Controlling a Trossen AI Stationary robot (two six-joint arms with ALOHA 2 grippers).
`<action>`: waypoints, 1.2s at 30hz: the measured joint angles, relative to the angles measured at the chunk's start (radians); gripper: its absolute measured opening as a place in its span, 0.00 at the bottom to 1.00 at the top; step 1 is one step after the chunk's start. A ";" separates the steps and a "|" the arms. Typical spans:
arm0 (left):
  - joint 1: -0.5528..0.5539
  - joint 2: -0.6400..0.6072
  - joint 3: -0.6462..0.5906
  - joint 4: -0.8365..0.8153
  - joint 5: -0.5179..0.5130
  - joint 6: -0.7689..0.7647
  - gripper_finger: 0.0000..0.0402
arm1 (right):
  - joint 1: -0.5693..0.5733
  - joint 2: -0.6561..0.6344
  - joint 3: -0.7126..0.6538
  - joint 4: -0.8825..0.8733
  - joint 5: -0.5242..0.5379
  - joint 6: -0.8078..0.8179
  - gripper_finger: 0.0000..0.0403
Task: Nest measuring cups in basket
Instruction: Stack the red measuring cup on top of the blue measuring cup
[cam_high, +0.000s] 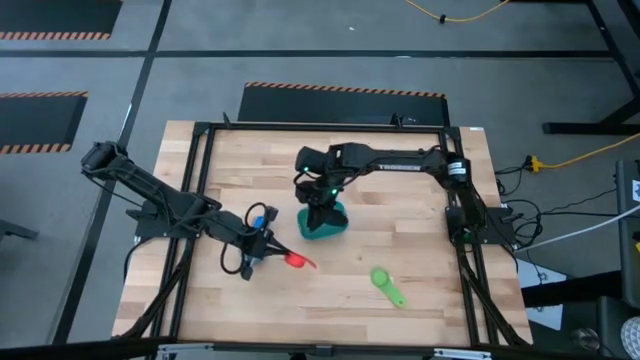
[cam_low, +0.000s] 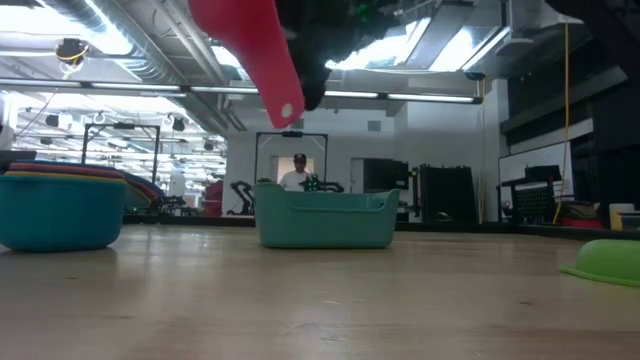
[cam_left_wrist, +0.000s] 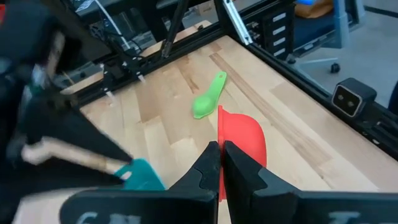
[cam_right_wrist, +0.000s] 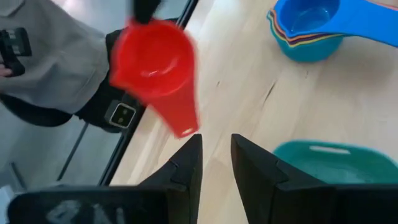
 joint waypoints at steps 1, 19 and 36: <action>-0.001 -0.007 0.000 -0.009 -0.003 0.000 0.00 | -0.002 -0.013 0.000 -0.021 0.000 -0.014 0.22; -0.141 -0.296 0.000 -0.268 -0.247 0.000 0.00 | -0.007 -0.162 0.000 -0.242 0.002 -0.060 0.22; -0.313 -0.425 0.000 -0.731 -0.506 -0.023 0.00 | -0.006 -0.162 0.000 -0.085 0.001 0.008 0.22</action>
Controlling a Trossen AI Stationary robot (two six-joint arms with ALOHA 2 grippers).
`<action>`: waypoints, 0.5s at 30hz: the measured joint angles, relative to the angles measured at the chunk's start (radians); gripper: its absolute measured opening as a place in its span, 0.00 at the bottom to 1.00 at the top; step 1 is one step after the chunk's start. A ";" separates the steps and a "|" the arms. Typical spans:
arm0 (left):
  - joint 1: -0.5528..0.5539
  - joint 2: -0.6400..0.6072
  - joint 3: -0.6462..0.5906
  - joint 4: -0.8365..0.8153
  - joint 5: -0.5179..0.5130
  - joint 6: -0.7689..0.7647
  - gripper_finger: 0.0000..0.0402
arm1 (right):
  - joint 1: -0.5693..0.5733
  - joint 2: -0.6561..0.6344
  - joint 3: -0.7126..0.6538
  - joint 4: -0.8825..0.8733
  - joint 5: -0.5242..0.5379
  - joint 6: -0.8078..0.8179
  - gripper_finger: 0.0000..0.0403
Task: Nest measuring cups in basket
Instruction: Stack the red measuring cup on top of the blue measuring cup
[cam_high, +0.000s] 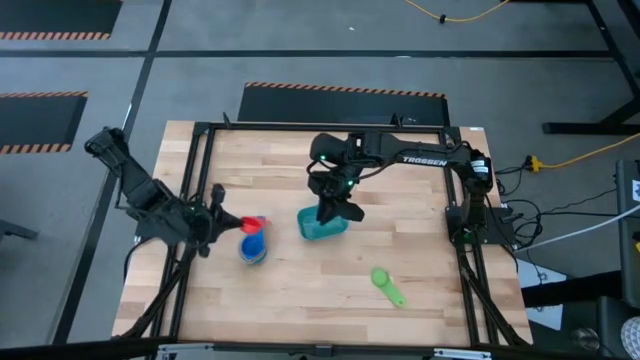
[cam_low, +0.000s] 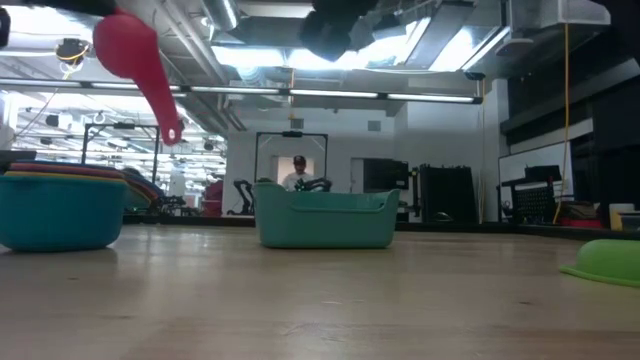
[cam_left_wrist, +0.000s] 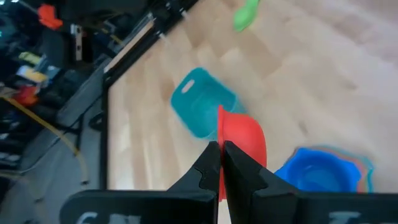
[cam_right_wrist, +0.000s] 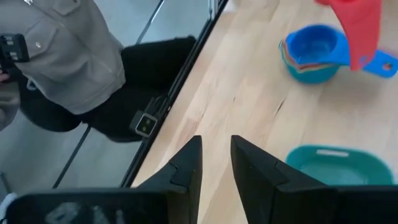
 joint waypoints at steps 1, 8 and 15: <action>-0.007 0.002 0.000 -0.009 -0.018 0.000 0.00 | 0.000 0.000 0.000 0.017 0.000 0.014 0.22; -0.051 0.062 0.000 -0.013 -0.064 0.000 0.00 | 0.000 0.000 0.000 0.062 0.000 0.042 0.22; -0.095 0.169 0.000 -0.047 -0.192 0.003 0.00 | 0.000 0.000 0.000 0.062 0.000 0.042 0.22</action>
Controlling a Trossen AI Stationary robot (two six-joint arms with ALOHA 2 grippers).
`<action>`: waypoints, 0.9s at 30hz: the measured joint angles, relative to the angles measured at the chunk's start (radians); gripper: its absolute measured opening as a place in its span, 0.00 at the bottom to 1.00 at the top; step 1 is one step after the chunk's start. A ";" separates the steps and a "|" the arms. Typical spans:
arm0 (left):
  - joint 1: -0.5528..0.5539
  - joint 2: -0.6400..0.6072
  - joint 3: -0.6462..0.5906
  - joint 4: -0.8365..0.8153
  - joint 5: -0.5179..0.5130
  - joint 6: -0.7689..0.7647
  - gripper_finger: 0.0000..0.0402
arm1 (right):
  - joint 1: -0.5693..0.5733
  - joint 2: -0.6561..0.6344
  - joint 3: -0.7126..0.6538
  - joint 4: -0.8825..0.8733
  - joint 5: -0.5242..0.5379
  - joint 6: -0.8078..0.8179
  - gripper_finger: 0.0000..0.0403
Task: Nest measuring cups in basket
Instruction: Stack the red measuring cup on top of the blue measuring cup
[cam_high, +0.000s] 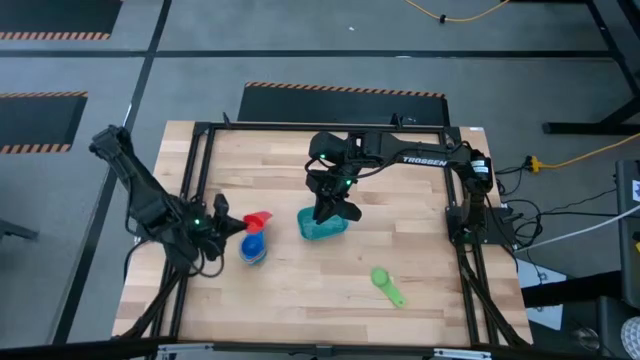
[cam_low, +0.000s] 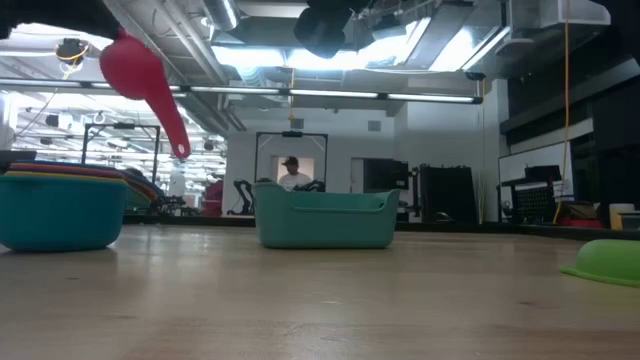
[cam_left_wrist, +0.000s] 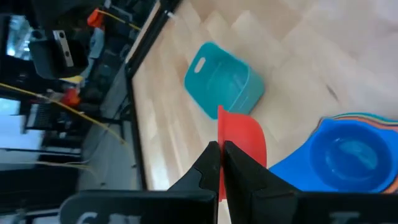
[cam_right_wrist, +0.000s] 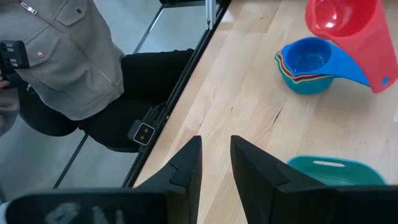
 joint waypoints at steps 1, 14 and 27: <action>-0.005 0.016 0.000 -0.001 -0.012 -0.001 0.00 | 0.000 0.000 0.000 0.000 0.000 0.000 0.22; -0.065 0.224 0.000 -0.011 -0.039 -0.106 0.00 | 0.000 0.000 0.000 0.001 0.000 -0.005 0.22; -0.130 0.331 0.000 -0.012 -0.190 -0.108 0.00 | 0.000 0.000 0.000 0.022 0.000 -0.005 0.22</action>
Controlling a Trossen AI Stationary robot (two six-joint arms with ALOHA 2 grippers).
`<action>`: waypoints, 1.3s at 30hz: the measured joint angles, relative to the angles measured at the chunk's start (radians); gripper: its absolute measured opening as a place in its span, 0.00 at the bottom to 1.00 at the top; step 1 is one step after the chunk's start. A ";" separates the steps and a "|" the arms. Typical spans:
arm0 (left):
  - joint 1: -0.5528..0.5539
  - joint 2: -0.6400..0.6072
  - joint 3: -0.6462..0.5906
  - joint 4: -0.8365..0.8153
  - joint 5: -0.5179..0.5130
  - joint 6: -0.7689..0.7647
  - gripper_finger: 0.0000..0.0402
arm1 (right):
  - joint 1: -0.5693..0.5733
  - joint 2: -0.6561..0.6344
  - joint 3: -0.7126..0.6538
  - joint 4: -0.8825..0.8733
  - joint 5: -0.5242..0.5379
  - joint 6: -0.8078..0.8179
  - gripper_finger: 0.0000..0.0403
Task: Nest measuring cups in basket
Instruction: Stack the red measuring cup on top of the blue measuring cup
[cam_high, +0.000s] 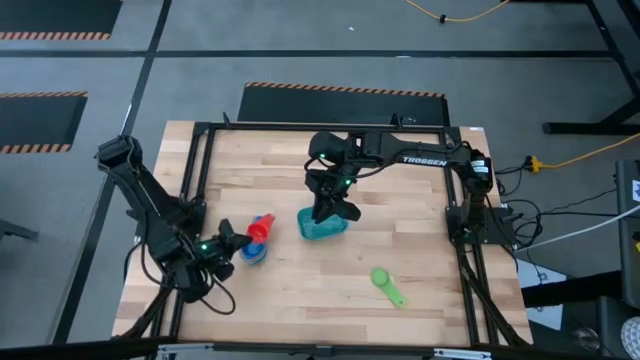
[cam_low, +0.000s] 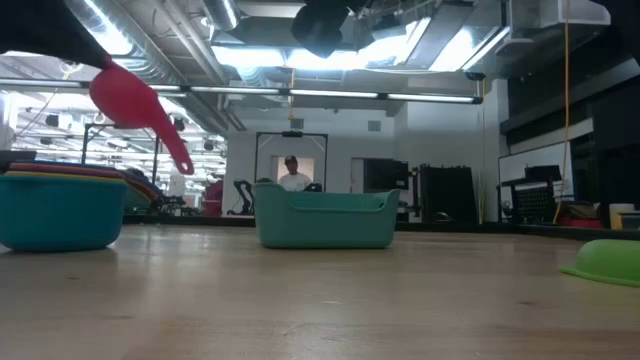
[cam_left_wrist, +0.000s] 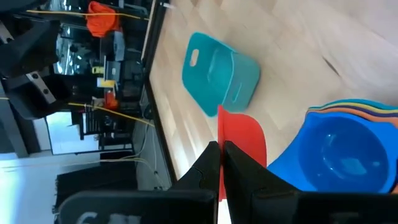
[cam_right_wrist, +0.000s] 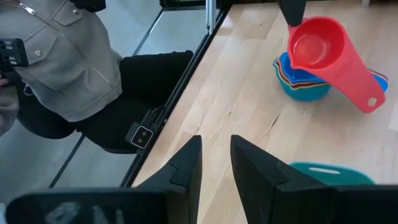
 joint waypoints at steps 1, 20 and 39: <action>-0.004 0.000 0.000 0.000 -0.001 -0.003 0.00 | 0.000 0.000 0.000 0.003 0.000 0.000 0.22; -0.035 0.000 0.000 -0.078 0.086 -0.183 0.00 | 0.018 0.000 0.000 0.015 0.000 0.000 0.22; -0.035 0.000 0.000 -0.074 0.221 -0.184 0.03 | 0.020 0.000 0.000 0.025 0.000 0.000 0.22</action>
